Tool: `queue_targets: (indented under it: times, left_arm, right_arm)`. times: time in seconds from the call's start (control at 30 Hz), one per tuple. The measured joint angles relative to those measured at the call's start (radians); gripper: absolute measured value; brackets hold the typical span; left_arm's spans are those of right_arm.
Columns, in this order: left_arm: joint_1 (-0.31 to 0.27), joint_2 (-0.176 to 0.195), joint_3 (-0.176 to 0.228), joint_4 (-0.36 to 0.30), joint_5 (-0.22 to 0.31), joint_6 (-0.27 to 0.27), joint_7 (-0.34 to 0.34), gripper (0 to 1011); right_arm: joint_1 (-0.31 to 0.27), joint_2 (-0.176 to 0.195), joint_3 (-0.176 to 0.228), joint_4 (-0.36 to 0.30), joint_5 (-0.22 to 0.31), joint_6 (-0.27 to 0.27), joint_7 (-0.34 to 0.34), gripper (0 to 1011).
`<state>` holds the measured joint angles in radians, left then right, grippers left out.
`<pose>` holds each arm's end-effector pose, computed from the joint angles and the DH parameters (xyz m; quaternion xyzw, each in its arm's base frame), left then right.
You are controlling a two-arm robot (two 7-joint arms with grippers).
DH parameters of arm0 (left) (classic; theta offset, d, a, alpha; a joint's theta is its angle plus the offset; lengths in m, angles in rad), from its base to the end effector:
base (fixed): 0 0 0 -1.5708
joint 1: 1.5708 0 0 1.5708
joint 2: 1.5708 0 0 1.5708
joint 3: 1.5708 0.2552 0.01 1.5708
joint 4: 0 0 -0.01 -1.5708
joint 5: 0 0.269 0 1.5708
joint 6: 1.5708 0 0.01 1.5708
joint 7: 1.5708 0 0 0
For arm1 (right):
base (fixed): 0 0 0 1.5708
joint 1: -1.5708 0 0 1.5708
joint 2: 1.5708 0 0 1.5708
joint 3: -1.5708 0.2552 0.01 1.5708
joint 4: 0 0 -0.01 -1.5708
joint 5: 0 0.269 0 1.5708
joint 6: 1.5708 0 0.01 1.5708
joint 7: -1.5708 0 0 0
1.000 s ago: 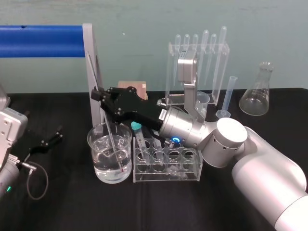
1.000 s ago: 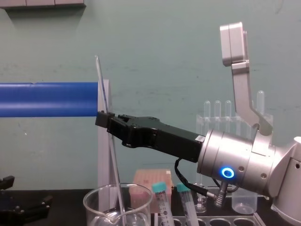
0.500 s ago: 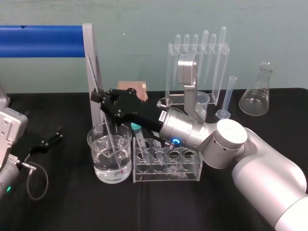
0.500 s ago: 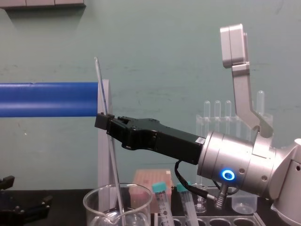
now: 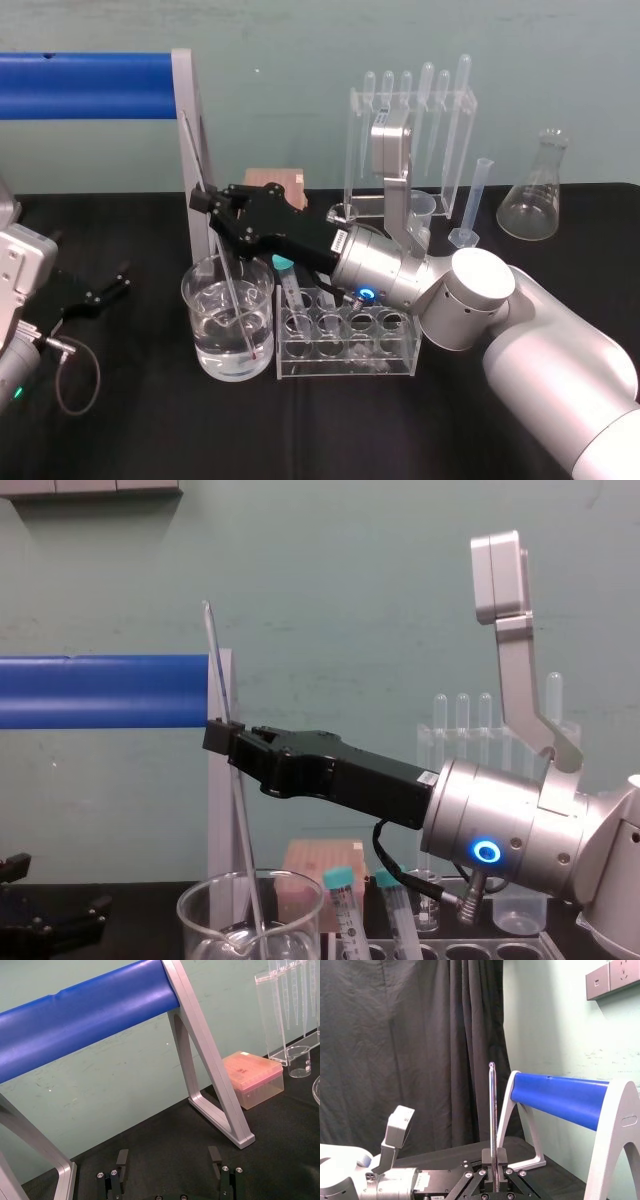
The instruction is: Hold the thermometer with one hand and immerse one end into the beaker, then reinsert it into the test tube rack.
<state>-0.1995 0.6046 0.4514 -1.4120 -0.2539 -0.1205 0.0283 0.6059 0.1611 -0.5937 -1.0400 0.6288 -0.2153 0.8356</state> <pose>0.3148 0.0734 -0.2666 0.1415 -0.1324 0.5799 0.7913 0.4076 0.0702 -0.2287 0.1170 -0.0123 -0.1751 0.9775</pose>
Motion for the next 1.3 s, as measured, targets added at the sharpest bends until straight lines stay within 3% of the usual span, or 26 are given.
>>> queue_targets:
  times: [1.3]
  left_arm:
    - [0.0,0.0,0.0,0.0,0.0,0.0,0.0,1008]
  right_arm:
    - [-0.001,0.004,-0.004,-0.004,-0.002,0.005,-0.001,56]
